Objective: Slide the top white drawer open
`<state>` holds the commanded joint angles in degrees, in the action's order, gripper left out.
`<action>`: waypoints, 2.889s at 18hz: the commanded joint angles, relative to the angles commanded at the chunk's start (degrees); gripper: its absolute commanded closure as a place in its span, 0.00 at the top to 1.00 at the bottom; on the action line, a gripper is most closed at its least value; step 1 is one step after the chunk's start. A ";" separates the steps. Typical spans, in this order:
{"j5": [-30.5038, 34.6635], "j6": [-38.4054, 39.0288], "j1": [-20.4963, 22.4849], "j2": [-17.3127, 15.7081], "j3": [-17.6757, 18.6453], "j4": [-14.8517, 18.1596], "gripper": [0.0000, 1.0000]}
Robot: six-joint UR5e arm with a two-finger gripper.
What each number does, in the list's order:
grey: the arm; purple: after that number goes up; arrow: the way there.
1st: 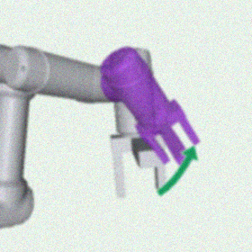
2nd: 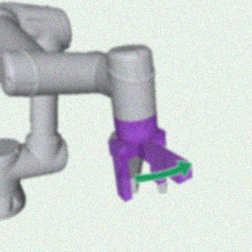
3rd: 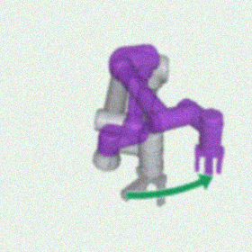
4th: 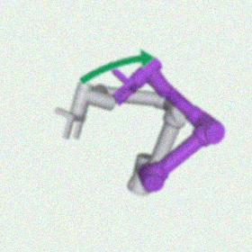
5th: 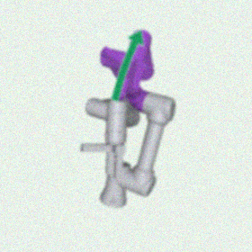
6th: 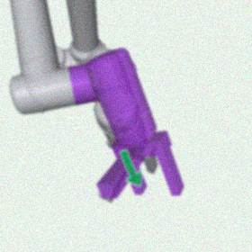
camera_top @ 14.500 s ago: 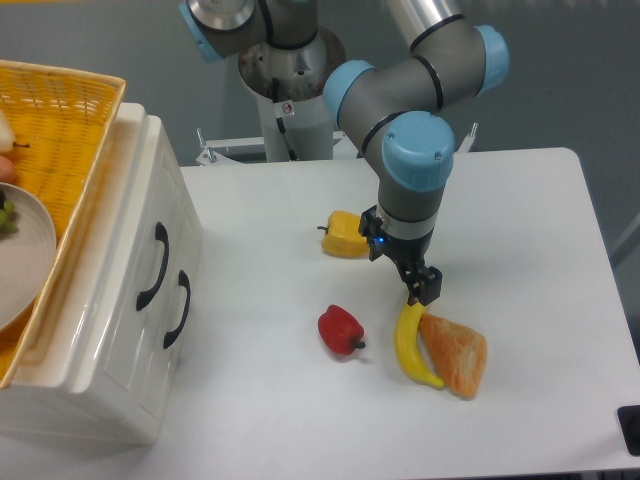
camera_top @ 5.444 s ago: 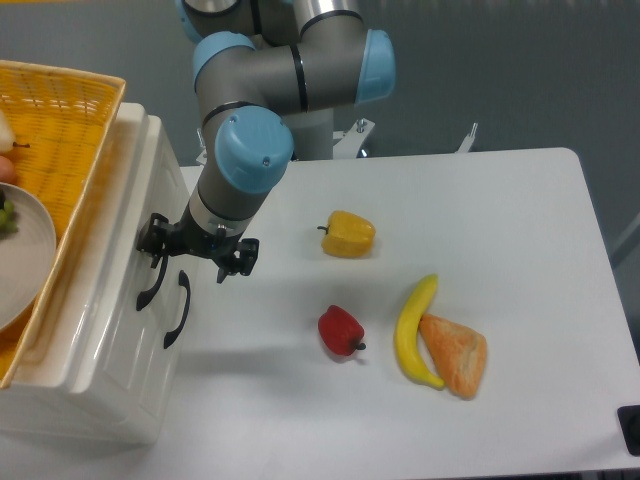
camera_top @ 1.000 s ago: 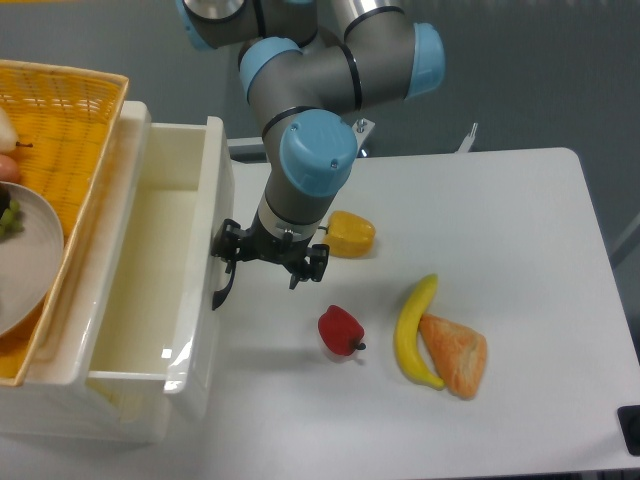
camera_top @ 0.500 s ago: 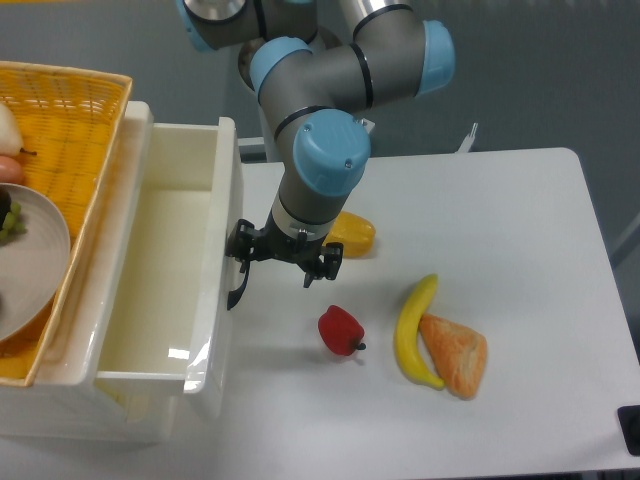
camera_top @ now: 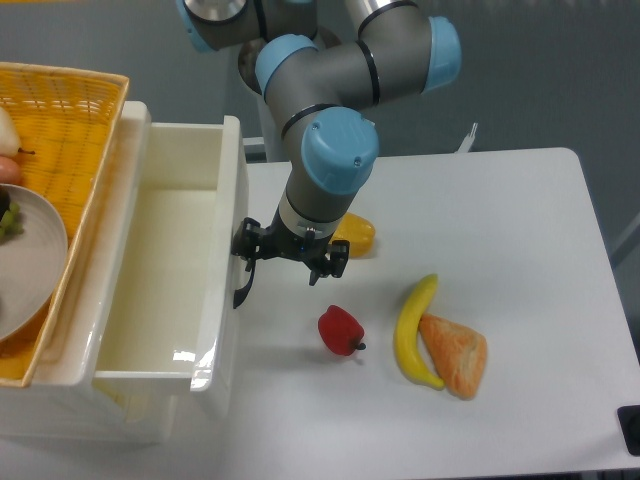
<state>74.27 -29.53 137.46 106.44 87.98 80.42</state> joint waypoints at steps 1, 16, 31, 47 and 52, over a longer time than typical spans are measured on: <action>0.00 0.00 0.27 0.00 -0.17 0.18 1.00; 0.00 -2.90 2.81 0.18 -1.41 2.64 1.00; -4.21 -4.58 5.98 1.76 -1.58 2.82 1.00; -11.25 -6.76 10.20 1.05 -3.25 3.71 1.00; -9.59 -18.62 10.46 1.40 -2.90 -2.53 1.00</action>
<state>64.68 -48.15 147.92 107.84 85.08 77.88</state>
